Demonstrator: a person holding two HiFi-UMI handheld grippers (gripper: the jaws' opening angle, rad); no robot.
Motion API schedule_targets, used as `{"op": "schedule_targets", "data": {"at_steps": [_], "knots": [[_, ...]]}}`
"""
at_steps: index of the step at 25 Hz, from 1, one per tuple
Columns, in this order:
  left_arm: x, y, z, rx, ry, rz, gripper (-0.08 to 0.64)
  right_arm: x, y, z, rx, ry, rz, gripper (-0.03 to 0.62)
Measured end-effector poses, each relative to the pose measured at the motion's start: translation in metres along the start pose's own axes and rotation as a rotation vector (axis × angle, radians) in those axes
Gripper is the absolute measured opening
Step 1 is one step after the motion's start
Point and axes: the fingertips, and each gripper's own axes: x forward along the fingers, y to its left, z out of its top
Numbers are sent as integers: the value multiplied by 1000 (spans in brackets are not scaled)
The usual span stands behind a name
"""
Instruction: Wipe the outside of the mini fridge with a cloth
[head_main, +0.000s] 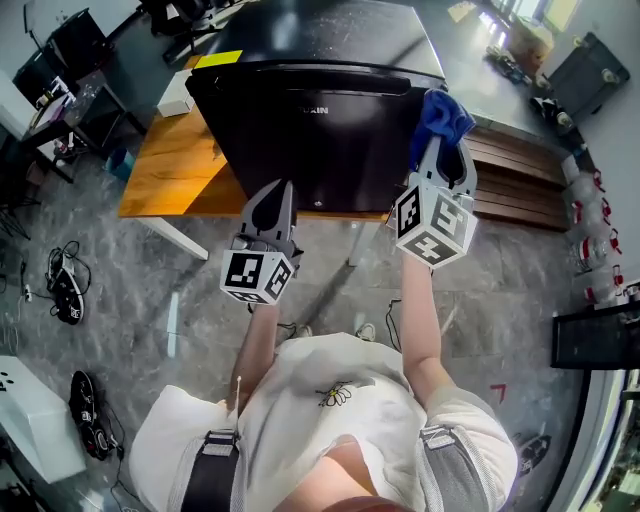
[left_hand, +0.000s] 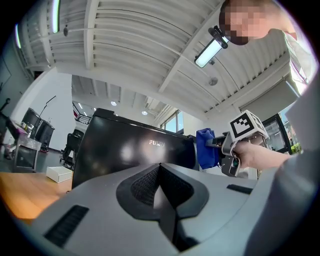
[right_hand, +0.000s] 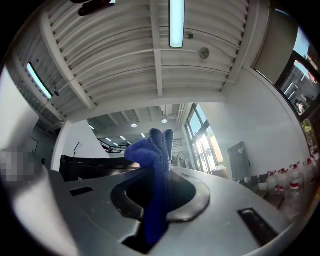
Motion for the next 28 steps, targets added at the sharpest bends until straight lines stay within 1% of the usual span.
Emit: {"op": "schedule_targets", "data": {"at_steps": [3, 5, 11, 16, 19, 21, 23, 25, 28], "knots": [[-7, 13, 4, 7, 2, 2, 5, -13, 35, -3, -27, -24, 40, 61], [-13, 23, 7, 13, 6, 5, 5, -20, 63, -4, -26, -27, 78, 61], [-42, 70, 18, 27, 10, 30, 5, -37, 161, -13, 45, -10, 217, 61], [-72, 109, 26, 47, 19, 29, 5, -49, 254, -31, 91, 19, 337, 61], [-90, 137, 28, 50, 22, 53, 5, -53, 306, -43, 107, 38, 399, 62], [-98, 155, 30, 49, 20, 77, 5, -50, 336, -55, 92, 60, 442, 62], [-104, 168, 31, 46, 19, 99, 5, -42, 360, -63, 52, 69, 469, 63], [-107, 178, 31, 43, 24, 117, 5, -29, 376, -72, 18, 82, 472, 62], [-117, 193, 29, 37, 31, 144, 5, -13, 393, -92, -17, 110, 455, 63]]}}
